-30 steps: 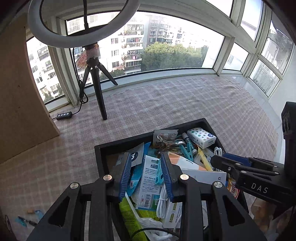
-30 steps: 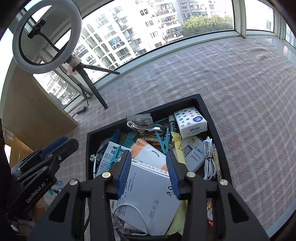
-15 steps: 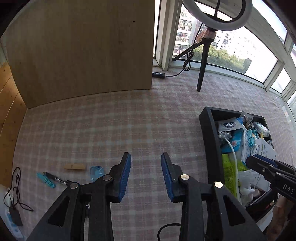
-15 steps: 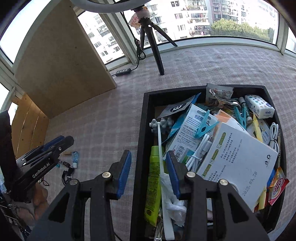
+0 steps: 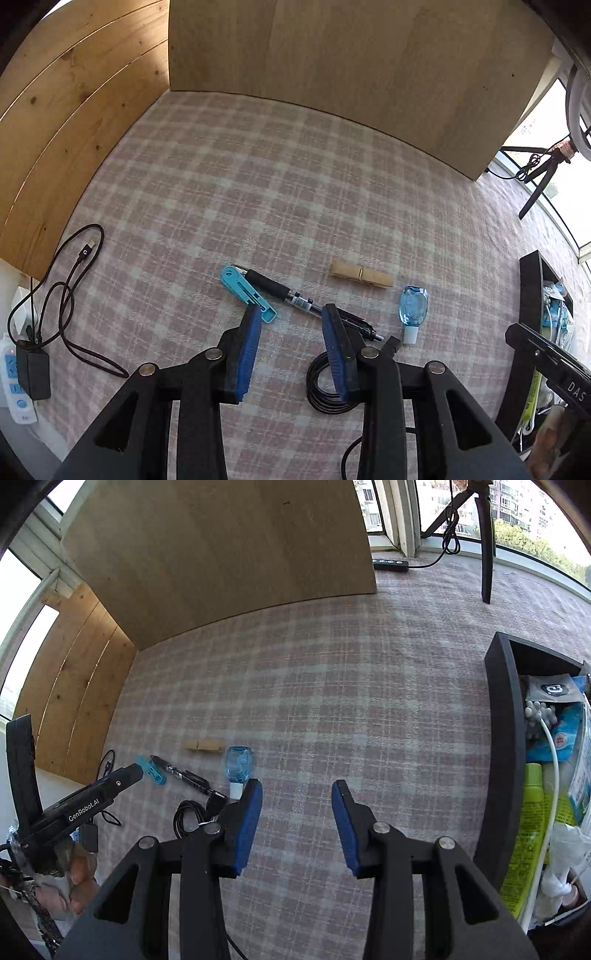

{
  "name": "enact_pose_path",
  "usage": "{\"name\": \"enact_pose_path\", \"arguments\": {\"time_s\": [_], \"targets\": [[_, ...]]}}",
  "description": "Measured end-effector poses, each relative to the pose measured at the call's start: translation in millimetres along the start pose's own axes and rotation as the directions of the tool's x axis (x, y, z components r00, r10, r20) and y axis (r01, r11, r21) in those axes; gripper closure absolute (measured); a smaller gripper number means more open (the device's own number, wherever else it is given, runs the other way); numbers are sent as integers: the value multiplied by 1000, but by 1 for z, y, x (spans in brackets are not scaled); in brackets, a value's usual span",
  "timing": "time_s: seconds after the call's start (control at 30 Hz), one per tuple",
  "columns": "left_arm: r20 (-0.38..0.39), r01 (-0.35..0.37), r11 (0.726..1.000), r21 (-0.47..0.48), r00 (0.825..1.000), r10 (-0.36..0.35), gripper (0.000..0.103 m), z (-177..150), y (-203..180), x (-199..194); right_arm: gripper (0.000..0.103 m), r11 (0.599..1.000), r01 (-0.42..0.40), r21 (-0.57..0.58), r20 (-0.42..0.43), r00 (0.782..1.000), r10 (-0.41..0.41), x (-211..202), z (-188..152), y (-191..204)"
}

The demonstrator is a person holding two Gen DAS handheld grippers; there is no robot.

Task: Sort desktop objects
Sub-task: 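Grasp the blue clothespin with the left gripper while the right grasps the sanitizer bottle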

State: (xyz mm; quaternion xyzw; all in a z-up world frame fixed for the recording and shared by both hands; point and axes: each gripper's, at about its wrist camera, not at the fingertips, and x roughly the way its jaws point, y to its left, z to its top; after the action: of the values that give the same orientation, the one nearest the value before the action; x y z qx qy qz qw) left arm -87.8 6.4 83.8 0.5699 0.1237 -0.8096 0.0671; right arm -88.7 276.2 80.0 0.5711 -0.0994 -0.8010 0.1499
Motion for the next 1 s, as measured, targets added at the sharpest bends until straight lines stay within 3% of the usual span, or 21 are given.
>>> {"name": "enact_pose_path", "arguments": {"time_s": [0.23, 0.63, 0.87, 1.0], "targets": [[-33, 6, 997, -81, 999, -9, 71, 4, 24, 22, 65, 999, 26, -26, -61, 998, -27, 48, 6, 35], [-83, -21, 996, -89, 996, 13, 71, 2, 27, 59, 65, 997, 57, -55, -121, 991, -63, 90, 16, 48], [-71, -22, 996, -86, 997, 16, 69, 4, 26, 59, 65, 994, 69, -82, -138, 987, -80, 102, 17, 55], [-64, -72, 996, -49, 996, 69, 69, 3, 24, 60, 67, 992, 83, -98, -139, 986, -97, 106, 20, 63]]}}
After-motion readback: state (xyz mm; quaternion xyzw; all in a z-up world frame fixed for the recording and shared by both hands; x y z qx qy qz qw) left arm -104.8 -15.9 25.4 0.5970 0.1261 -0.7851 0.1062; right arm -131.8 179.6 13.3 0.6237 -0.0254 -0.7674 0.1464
